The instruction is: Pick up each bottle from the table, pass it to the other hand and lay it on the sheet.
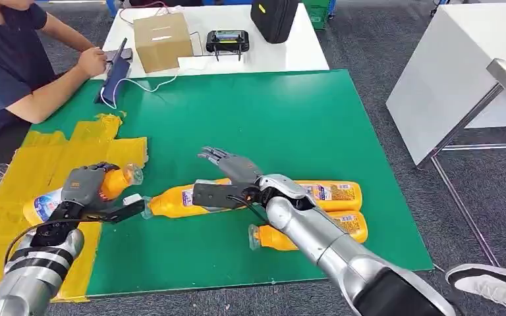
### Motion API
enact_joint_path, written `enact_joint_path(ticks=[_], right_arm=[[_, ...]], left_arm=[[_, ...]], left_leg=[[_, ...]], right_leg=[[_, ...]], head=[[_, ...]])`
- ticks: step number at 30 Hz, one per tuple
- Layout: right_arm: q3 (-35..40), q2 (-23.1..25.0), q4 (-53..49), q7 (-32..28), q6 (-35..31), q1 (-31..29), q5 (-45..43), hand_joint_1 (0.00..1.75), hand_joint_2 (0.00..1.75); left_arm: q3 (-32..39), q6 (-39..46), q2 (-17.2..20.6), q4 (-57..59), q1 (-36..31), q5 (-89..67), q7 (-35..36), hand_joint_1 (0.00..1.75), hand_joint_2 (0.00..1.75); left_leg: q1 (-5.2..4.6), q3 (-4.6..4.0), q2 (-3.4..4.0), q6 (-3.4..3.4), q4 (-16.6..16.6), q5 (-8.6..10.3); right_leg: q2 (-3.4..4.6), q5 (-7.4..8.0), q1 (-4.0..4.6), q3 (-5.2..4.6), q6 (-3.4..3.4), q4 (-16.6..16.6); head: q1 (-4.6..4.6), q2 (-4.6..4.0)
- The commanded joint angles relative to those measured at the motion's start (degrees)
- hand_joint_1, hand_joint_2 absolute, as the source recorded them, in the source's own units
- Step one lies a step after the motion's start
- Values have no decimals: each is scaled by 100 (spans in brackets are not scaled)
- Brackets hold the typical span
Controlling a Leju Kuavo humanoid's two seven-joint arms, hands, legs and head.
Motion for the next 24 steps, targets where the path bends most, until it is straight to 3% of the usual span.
enact_joint_path(ticks=[1,5,10,16,21,24], right_arm=[[636,-5,1312,86,323,-677,4,0,175],[670,-1,1405,70,328,-671,21,0,175],[859,65,2158,-111,370,-610,161,0,175],[866,89,2232,-174,331,-626,170,0,175],[967,125,2698,21,705,-520,309,0,175],[1089,147,2954,-19,717,-356,500,0,175]], left_arm=[[46,-383,91,1333,-587,324,-420,0,0],[34,-413,81,1347,-624,326,-398,0,0],[-70,-915,-109,1276,-847,1128,-1406,0,0],[-114,-916,-91,1241,-818,1176,-1390,0,0],[-159,-1766,-199,1200,-949,2338,-2582,0,0],[-231,-2827,-239,1107,-1020,3271,-3362,0,0]], left_leg=[[-2,13,-12,2,0,-3],[0,14,-25,3,0,-2],[1,13,-39,1,2,0],[-2,8,-28,1,5,-1],[2,11,-45,1,5,0],[3,6,-31,1,1,3]], right_leg=[[25,-3,-7,11,-1,3],[25,-6,-6,16,-1,2],[9,-10,-5,19,-1,1],[19,-7,-7,11,-1,4],[7,-11,-5,18,-2,3],[-2,-4,-1,12,0,-5]], head=[[0,0],[0,0],[0,0],[0,0],[0,0],[0,0]])
